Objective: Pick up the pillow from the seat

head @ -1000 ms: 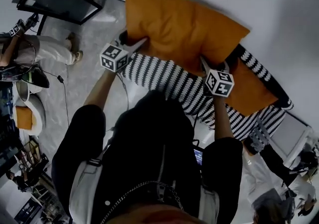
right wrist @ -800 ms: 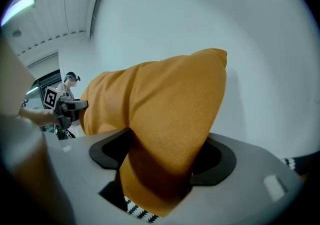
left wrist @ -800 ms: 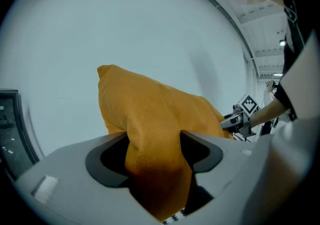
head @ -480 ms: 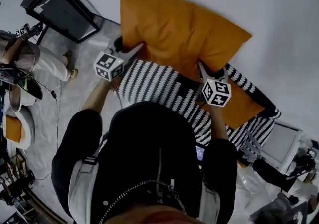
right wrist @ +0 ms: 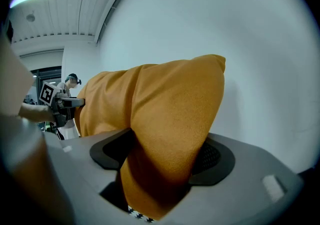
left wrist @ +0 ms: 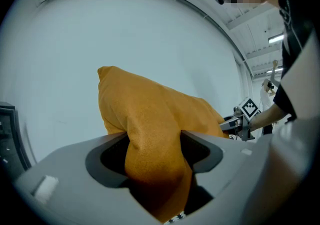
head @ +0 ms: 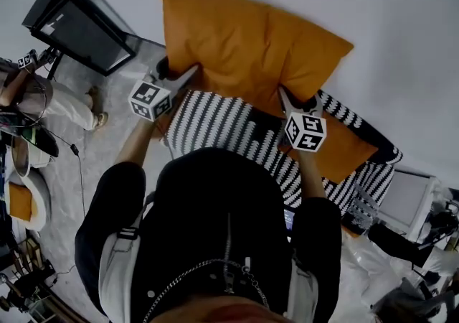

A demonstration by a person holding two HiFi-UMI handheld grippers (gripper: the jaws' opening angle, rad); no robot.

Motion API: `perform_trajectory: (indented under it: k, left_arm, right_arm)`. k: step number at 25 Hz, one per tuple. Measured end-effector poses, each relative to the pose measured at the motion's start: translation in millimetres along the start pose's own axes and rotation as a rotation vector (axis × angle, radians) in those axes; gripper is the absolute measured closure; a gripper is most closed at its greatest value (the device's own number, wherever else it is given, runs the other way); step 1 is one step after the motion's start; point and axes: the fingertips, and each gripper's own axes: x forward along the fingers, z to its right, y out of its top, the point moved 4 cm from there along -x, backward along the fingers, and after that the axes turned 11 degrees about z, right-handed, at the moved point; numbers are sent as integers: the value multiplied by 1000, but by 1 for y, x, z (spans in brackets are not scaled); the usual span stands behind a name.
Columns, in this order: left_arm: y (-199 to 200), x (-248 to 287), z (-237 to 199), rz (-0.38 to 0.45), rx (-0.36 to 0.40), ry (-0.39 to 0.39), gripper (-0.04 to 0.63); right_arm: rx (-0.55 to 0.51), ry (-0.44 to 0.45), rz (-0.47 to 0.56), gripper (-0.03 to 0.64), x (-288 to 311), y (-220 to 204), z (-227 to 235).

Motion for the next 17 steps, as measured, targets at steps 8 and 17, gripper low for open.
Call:
perform_trajectory:
  k: [8,17]
  left_arm:
    - [-5,-10,1,-10,-16,7,281]
    - [-6,-23,6,-16,-21,7,282]
  right_arm:
    - [-4,3,-8,261,-7,-4,-8]
    - [-12,5,-11,261,-16,-9,-16]
